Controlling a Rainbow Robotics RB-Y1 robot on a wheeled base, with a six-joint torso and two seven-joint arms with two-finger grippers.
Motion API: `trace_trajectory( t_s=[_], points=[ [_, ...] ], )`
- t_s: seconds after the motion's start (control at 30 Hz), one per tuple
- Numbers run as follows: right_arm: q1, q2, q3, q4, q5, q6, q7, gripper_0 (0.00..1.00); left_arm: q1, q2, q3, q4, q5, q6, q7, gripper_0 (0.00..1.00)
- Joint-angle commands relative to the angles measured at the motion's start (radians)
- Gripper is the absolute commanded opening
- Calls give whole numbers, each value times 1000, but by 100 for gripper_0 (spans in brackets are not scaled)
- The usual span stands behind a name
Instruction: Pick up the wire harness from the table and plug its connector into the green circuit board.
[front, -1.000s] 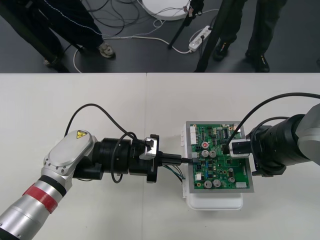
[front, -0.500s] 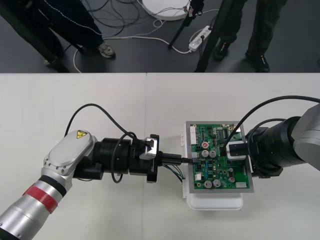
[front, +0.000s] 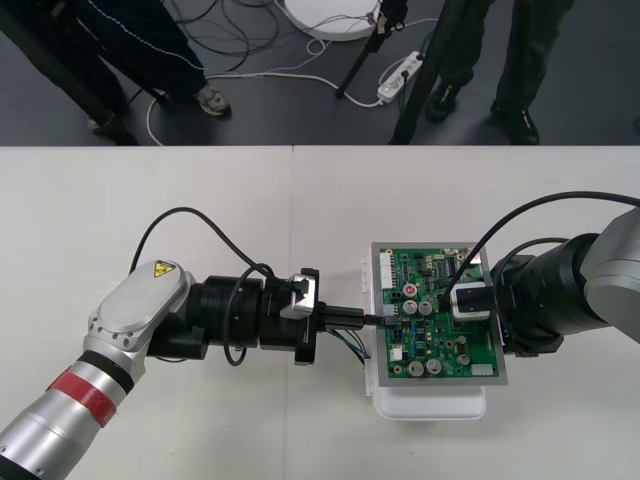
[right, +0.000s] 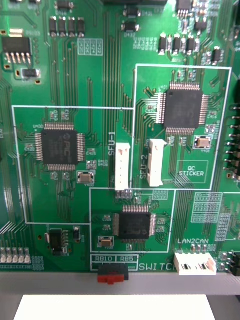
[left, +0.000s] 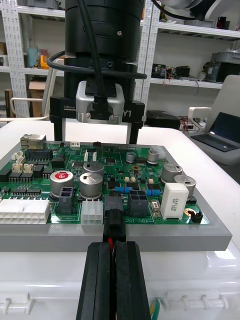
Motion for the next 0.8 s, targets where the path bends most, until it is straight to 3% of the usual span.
trace_trajectory(
  t_s=[0.03,0.8],
  points=[
    [-31,9,10,-9,-7,-5,-30,100,-37,-37,10,-8,-2,33,-50,0],
    [-31,7,10,-9,-7,-5,-30,100,-36,-37,6,-8,-8,37,-52,0]
  ],
)
